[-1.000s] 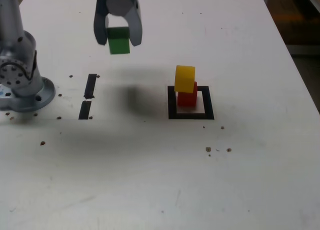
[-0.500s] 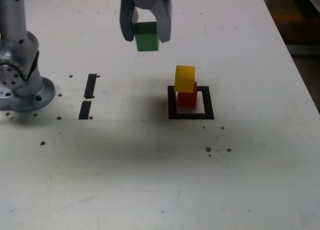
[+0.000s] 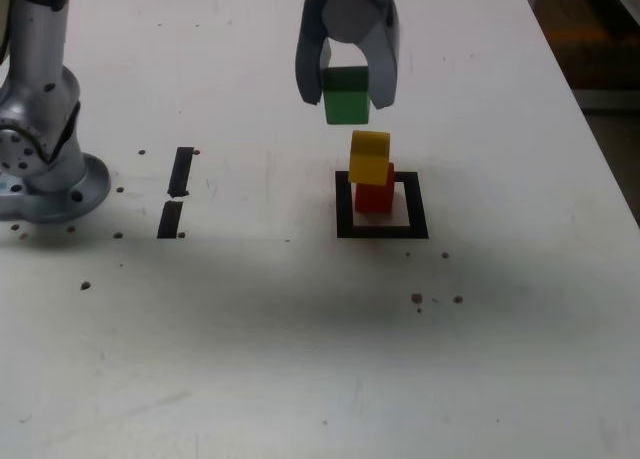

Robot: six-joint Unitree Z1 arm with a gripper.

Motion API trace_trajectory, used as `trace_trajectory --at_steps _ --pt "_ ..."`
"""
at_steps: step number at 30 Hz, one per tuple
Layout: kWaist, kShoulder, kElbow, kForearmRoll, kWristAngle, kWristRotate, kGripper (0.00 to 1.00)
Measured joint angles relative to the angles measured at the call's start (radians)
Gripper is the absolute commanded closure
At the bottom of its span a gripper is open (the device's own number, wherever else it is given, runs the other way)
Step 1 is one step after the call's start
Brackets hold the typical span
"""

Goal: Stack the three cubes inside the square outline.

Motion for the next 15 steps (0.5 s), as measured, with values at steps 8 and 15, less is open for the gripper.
trace_trajectory --at_steps 8,15 --pt "0.0 0.044 0.0 -0.03 0.002 0.009 0.8" --pt "-0.001 0.064 0.007 -0.051 0.014 0.01 0.74"
